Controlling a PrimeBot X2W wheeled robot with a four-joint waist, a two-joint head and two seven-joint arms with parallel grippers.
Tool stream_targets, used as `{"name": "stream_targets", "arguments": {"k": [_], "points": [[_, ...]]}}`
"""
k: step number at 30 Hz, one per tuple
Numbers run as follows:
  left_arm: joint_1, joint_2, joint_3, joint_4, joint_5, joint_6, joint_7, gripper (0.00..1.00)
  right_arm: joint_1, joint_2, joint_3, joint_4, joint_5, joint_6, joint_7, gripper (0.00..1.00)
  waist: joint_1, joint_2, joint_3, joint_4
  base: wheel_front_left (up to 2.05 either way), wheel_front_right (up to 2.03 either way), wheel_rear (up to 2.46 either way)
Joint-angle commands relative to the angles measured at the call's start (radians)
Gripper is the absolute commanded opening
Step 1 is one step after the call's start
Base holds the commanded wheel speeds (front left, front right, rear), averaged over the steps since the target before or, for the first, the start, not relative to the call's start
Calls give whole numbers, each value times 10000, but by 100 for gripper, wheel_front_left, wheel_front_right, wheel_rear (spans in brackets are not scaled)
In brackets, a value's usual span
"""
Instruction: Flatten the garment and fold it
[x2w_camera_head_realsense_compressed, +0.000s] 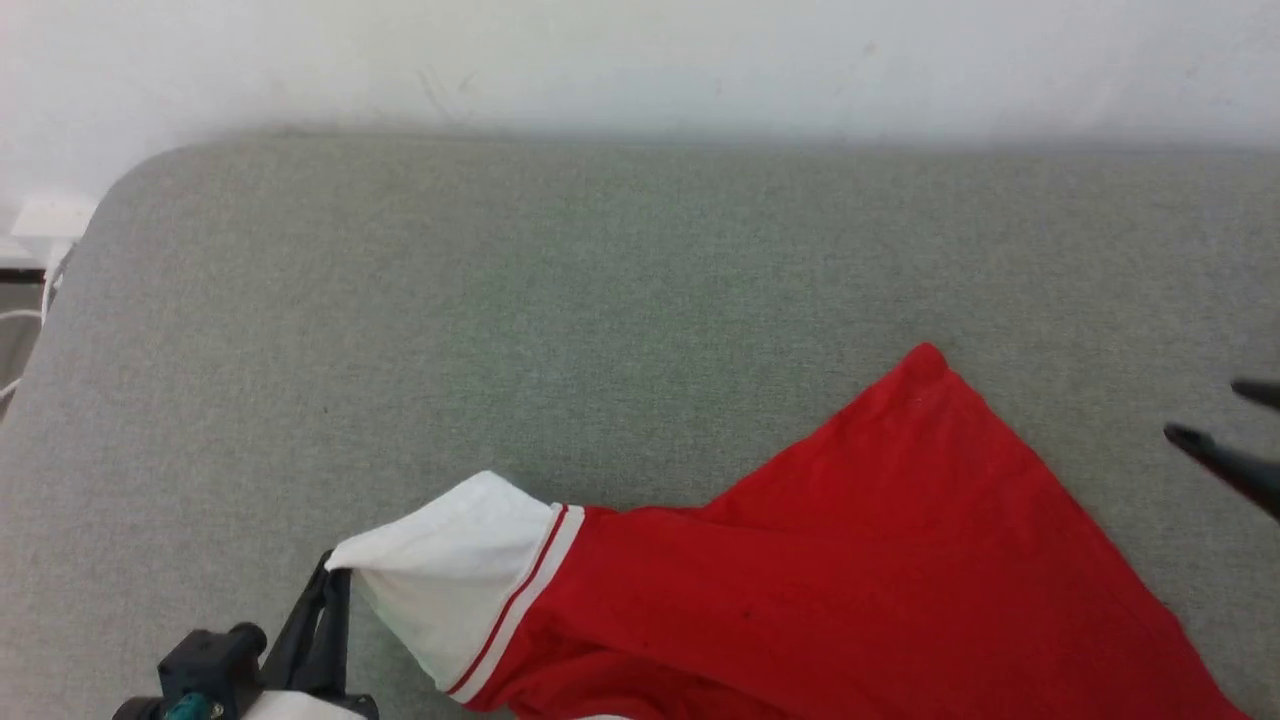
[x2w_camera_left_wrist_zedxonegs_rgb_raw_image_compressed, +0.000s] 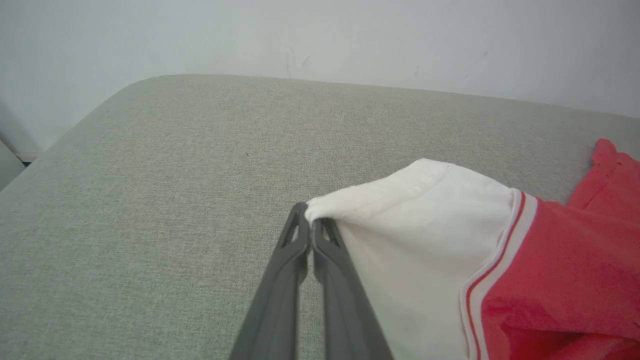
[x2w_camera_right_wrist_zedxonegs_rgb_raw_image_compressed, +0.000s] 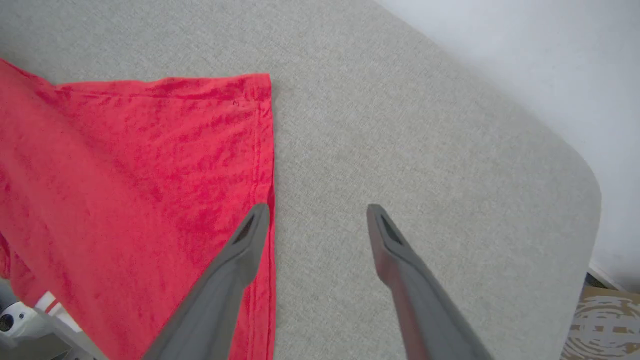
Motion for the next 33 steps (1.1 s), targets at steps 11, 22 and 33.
{"name": "stream_targets", "arguments": {"k": [11, 22, 33], "points": [[-1297, -487, -505, 284, 221, -215, -215, 0, -4280, 2406, 2168, 1968, -1358, -7, 3083, 100, 0, 0, 1361, 1338, 0, 0, 0], [-1920, -828, -754, 696, 340, -387, -387, 0, -4956, 3620, 3803, 4999, -1257, -7, 2500, 100, 0, 0, 1836, 1879, 0, 0, 0], [-1788, -712, -591, 873, 350, -333, -445, 0, -5018, 3485, 5041, 5282, -378, -7, 1101, 0, 0, 0, 1444, 1434, 0, 0, 0]]}}
